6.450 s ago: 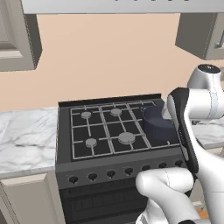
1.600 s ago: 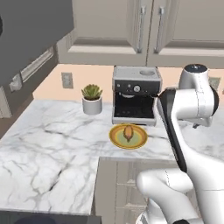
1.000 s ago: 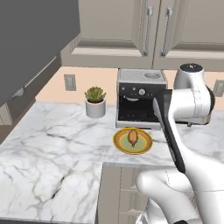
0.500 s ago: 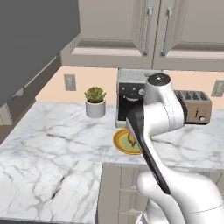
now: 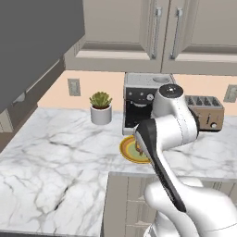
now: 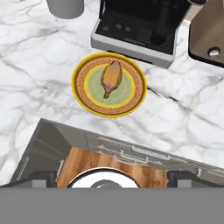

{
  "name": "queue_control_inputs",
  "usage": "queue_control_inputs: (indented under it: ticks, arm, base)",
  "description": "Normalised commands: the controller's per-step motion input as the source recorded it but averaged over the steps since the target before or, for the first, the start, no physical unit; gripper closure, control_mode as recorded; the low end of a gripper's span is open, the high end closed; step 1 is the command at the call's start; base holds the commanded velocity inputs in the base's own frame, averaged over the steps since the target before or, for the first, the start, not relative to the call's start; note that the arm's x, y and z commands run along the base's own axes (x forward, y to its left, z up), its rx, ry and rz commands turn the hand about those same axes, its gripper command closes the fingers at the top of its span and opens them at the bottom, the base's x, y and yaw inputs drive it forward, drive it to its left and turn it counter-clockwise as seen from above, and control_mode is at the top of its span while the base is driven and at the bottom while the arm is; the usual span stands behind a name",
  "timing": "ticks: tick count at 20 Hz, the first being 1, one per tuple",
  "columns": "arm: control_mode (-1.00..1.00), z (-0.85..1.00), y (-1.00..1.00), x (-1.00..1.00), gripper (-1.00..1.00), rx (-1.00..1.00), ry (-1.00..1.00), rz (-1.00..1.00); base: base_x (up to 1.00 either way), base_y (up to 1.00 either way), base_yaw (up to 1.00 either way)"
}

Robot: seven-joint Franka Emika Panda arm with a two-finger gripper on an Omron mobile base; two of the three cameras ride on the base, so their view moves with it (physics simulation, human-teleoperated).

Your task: Retrieve the frozen meat and place it in the pot on a burner. Then turn the burner on.

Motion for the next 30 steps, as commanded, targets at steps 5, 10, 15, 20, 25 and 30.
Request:
queue_control_inputs:
  ticks: [5, 10, 15, 20, 25, 30]
  arm:
    - [-1.0, -0.11, -0.22, 0.45, -1.0, 0.24, 0.01, -0.04]
    - [-1.0, -0.31, -0.06, 0.57, -1.0, 0.07, 0.04, -0.01]
    - [-1.0, -0.51, -0.05, 0.29, -1.0, 0.0, 0.06, -0.04]
    - [-1.0, -0.49, -0.02, 0.35, -1.0, 0.0, 0.07, -0.03]
    - [-1.0, -0.62, 0.0, 0.27, -1.0, 0.0, 0.05, 0.0]
    - [-1.0, -0.39, -0.05, 0.4, -1.0, 0.0, 0.01, 0.0]
  base:
    - [0.0, 0.0, 0.0]
    - [0.0, 0.0, 0.0]
    - [0.0, 0.0, 0.0]
    - [0.0, 0.0, 0.0]
    - [0.0, 0.0, 0.0]
    - [0.0, 0.0, 0.0]
